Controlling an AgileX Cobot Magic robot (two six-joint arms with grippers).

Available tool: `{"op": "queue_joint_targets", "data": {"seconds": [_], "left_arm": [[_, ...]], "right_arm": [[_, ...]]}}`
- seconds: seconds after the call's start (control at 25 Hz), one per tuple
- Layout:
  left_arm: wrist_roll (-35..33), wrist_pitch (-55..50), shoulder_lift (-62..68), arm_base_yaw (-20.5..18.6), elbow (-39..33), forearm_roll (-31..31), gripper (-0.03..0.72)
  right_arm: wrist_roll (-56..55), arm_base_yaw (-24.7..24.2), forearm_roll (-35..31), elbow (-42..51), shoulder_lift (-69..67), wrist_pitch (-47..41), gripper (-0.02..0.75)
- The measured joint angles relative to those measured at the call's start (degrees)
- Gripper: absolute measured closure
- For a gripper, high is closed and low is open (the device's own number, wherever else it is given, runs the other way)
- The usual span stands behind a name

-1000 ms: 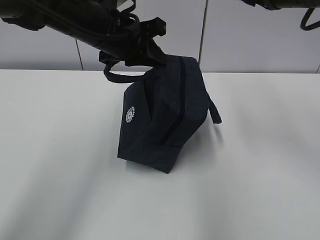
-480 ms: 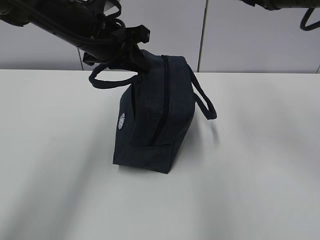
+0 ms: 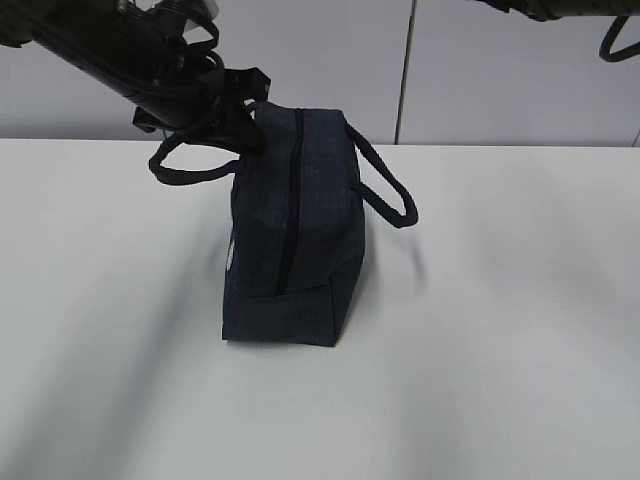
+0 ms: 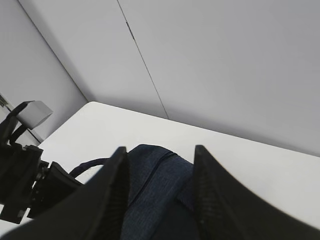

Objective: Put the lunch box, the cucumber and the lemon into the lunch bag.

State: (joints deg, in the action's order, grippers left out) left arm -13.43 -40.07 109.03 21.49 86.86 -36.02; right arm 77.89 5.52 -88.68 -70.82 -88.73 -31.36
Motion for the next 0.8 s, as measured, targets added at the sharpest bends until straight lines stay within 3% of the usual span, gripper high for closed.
{"op": "queue_joint_targets", "data": {"seconds": [0.16, 0.44, 0.8], "left_arm": [[0.11, -0.93, 0.0, -0.15, 0.0, 0.81, 0.635], [0.2, -1.32, 0.0, -0.28, 0.0, 2.76, 0.335], [0.33, -3.69, -1.71, -2.6, 0.0, 8.96, 0.291]], "right_arm": [[-0.27, 0.0, 0.0, 0.0, 0.0, 0.0, 0.421], [-0.27, 0.0, 0.0, 0.0, 0.0, 0.0, 0.421], [-3.02, 0.0, 3.17, 0.0, 0.0, -0.62, 0.421]]}}
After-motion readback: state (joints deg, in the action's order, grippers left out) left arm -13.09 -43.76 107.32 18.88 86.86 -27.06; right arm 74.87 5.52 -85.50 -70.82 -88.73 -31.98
